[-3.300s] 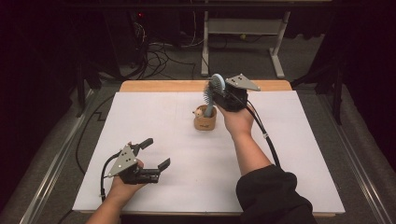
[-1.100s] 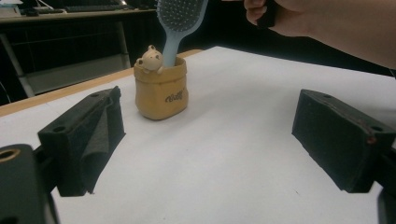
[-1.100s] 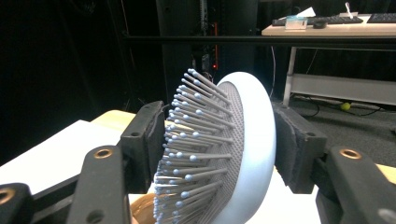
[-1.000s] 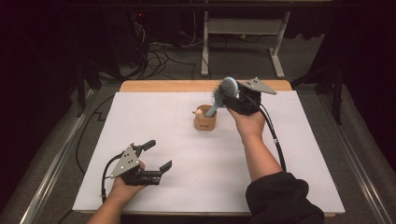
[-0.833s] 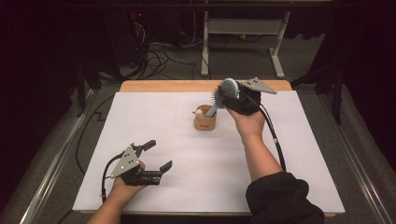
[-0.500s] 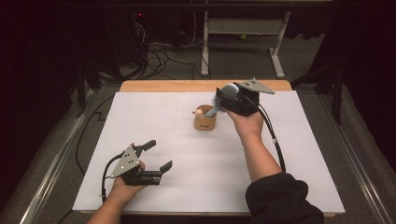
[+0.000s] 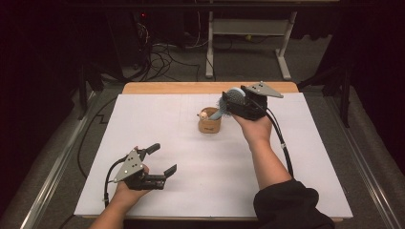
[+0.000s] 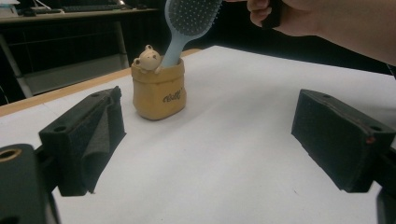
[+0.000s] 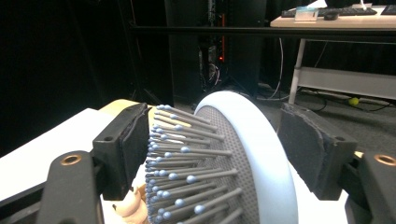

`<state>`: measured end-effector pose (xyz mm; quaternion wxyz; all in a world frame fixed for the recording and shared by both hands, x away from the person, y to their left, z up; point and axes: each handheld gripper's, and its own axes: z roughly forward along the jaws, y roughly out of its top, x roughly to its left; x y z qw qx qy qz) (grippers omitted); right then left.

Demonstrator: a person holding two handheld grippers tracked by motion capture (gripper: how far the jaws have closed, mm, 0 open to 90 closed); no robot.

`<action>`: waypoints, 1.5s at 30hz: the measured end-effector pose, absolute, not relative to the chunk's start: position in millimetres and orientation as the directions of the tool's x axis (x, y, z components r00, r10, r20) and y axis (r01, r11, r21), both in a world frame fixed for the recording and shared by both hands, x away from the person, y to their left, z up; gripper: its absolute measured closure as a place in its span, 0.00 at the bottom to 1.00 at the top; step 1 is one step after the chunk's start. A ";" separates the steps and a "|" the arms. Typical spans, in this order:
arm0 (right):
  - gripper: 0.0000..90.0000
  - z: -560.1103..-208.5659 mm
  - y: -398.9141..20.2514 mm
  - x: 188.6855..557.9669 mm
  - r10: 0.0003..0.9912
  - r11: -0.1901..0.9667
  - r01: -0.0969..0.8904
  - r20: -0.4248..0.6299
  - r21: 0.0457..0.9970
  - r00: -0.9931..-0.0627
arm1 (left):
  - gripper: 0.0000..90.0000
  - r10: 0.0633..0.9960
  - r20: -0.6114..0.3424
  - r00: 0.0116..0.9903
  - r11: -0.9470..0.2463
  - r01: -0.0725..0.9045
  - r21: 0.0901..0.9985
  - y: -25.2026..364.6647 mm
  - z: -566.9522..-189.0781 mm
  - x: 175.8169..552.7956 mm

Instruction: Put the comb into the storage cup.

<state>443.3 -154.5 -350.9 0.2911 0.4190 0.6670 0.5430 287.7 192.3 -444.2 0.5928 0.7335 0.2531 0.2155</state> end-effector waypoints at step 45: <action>0.00 -337.0 -165.4 425.0 0.855 0.068 0.217 0.055 0.974 -0.516 | 0.05 0.697 -0.034 0.716 -0.123 0.167 0.978 204.2 -447.5 295.5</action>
